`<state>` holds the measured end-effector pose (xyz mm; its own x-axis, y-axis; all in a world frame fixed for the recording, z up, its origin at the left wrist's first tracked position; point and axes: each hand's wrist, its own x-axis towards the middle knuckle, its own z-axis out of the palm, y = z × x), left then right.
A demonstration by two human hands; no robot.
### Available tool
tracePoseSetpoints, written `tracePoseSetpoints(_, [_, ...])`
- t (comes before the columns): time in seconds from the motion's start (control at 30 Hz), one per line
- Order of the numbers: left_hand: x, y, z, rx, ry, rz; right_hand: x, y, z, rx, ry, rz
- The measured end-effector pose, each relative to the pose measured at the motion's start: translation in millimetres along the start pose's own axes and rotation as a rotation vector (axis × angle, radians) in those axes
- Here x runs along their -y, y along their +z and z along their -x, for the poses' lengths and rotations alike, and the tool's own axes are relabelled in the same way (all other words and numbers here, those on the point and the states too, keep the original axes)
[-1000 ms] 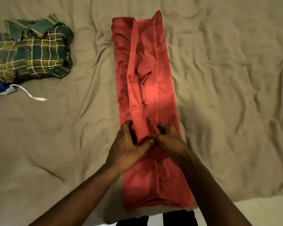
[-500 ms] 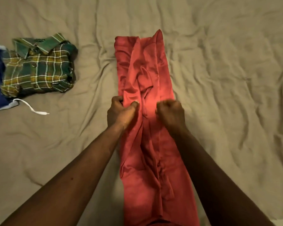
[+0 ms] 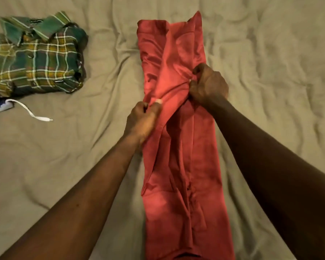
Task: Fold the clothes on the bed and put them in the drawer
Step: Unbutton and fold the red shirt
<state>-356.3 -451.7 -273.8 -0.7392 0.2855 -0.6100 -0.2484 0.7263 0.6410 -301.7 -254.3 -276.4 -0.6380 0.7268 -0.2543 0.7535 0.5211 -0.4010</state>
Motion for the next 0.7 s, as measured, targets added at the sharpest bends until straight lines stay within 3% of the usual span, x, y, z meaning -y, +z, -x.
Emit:
tracePoseSetpoints(0.13, [9, 8, 46, -0.155, 0.309, -0.436, -1, 0, 37, -0.103, 0.093, -0.135])
tracePoseSetpoints(0.27, [35, 8, 63, -0.332, 0.414, -0.595, 0, 15, 101, 0.199, 0.231, -0.415])
tracePoseSetpoints(0.33, [45, 4, 60, -0.298, 0.36, -0.561, 2, 28, 135, 0.309, 0.261, -0.536])
tracePoseSetpoints(0.4, [47, 1, 57, -0.287, 0.357, -0.524, 0, 42, 165, 0.388, 0.247, -0.478])
tracePoseSetpoints(0.53, [44, -8, 55, -0.323, 0.239, -0.205, 1, 63, 206, 0.364, 0.222, -0.474])
tracePoseSetpoints(0.6, [40, -12, 54, -0.255, 0.139, 0.119, -4, 61, 211, 0.382, 0.278, -0.7])
tracePoseSetpoints(0.7, [22, -13, 61, -0.099, -0.083, 0.658, -14, 50, 216, 0.558, 0.315, -0.834])
